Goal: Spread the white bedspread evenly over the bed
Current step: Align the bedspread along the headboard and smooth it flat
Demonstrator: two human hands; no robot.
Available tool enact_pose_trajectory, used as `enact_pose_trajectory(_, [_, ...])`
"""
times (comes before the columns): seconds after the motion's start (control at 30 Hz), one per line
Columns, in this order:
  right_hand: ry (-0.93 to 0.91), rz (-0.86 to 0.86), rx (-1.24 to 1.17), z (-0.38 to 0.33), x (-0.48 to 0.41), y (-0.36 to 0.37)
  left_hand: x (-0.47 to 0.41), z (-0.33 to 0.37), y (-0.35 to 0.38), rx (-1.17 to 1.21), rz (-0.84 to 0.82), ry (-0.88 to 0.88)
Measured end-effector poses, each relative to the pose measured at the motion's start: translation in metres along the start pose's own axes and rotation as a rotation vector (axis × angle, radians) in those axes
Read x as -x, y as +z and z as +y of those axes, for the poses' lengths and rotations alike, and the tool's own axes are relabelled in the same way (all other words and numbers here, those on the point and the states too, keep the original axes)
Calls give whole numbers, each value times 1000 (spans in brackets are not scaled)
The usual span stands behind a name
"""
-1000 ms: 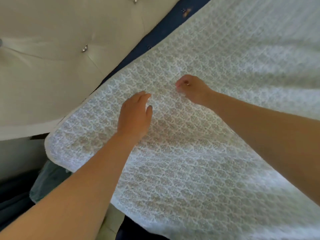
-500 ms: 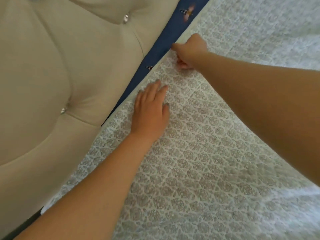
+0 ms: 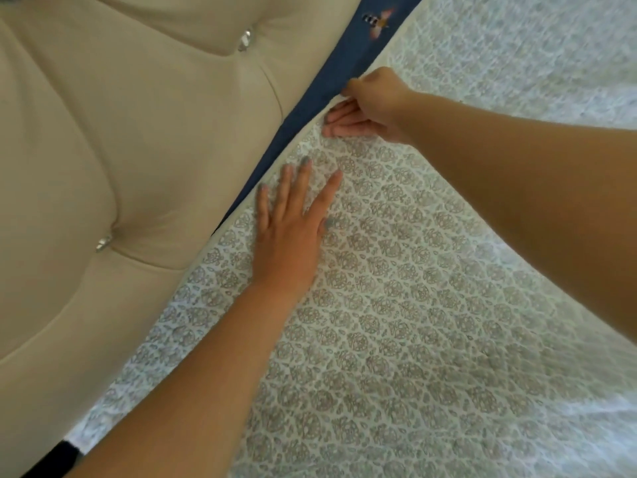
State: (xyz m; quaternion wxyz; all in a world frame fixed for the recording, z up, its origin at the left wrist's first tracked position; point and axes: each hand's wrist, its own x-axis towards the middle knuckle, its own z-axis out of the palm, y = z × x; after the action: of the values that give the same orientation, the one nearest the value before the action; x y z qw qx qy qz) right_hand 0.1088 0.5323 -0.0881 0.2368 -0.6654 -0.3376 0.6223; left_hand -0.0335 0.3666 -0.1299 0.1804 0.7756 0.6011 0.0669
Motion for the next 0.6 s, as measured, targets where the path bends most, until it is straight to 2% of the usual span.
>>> enact_pose_trajectory(0.07, [-49, -13, -106, -13, -3, 11, -3, -8, -4, -38, 21, -23])
enact_pose_trajectory(0.17, [-188, 66, -148, -27, -13, 24, -11, -23, -12, -44, 129, -122])
enact_pose_trajectory(0.33, [-190, 66, -112, -17, -20, 27, -8, -33, -10, -15, 98, -74])
enact_pose_trajectory(0.5, [-126, -42, 96, -17, -1, 27, 12, -36, -8, 5, 107, -111])
enact_pose_trajectory(0.6, [-205, 83, 277, -5, 4, 17, 18, -18, -12, 102, 139, -187])
